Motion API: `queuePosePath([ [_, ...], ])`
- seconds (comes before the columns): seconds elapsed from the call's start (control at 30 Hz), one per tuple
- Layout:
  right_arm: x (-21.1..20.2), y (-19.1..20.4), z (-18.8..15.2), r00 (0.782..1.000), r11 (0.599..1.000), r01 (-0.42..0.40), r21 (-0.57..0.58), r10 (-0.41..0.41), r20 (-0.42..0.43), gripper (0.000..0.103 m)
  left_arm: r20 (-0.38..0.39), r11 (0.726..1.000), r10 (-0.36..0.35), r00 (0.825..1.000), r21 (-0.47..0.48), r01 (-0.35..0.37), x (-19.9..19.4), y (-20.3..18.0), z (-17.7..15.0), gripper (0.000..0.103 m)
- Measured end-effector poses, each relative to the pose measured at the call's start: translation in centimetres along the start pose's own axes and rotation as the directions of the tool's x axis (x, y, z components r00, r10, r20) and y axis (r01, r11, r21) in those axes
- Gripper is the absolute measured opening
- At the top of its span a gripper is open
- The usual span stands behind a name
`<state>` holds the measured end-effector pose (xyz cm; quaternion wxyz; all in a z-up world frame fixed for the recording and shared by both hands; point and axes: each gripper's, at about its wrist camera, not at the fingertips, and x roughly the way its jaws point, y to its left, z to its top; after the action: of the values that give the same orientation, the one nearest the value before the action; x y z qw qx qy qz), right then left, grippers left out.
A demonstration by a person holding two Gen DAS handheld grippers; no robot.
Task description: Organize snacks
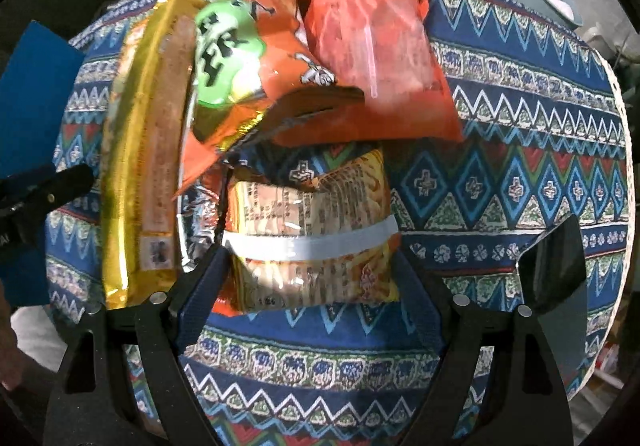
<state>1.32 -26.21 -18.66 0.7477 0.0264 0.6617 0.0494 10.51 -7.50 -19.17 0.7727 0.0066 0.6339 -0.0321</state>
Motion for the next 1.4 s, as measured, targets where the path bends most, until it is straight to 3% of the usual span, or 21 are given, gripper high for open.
queuePosePath([
  [0.17,0.9,-0.5,0.2,1.0,1.0,-0.013,0.003,0.013,-0.019,0.084,-0.007,1.0,-0.013,1.0,0.005,0.013,0.7,-0.5,0.4,0.078],
  [0.3,1.0,-1.4,-0.1,0.999,1.0,-0.018,0.013,0.018,-0.029,0.07,-0.007,1.0,-0.021,1.0,0.011,0.022,1.2,-1.5,0.8,0.082],
  [0.4,0.6,-2.1,-0.7,1.0,1.0,-0.002,0.029,0.003,-0.023,0.065,0.004,1.0,-0.009,1.0,0.016,0.009,1.4,-2.5,1.0,0.087],
  [0.63,-0.2,-3.7,-1.4,1.0,0.999,-0.019,0.043,0.02,-0.018,0.065,0.003,1.0,0.008,1.0,0.011,-0.008,1.5,-2.4,1.0,0.089],
  [0.8,-0.2,-3.7,-0.8,0.999,0.999,-0.023,0.044,0.024,-0.025,0.065,0.023,0.999,-0.022,0.999,-0.032,0.023,1.6,-1.4,0.7,0.093],
  [1.17,-0.3,-3.1,-0.8,1.0,0.999,-0.011,0.049,0.012,-0.016,0.065,0.039,0.996,-0.079,0.996,-0.035,0.08,2.6,-2.1,0.8,0.093],
  [1.27,-0.5,-3.0,-1.1,1.0,0.999,-0.012,0.049,0.013,-0.012,0.065,0.037,0.999,-0.038,0.999,0.005,0.038,3.1,-2.5,0.6,0.088],
  [1.37,-0.7,-2.7,-1.2,1.0,0.999,-0.019,0.046,0.019,-0.006,0.065,0.04,0.997,-0.004,0.999,0.082,0.0,3.2,-3.5,0.0,0.07],
  [1.4,-0.7,-2.7,-1.2,1.0,0.999,-0.022,0.046,0.023,-0.004,0.064,0.04,0.995,-0.001,0.999,0.102,-0.003,3.1,-3.8,-0.2,0.058],
])
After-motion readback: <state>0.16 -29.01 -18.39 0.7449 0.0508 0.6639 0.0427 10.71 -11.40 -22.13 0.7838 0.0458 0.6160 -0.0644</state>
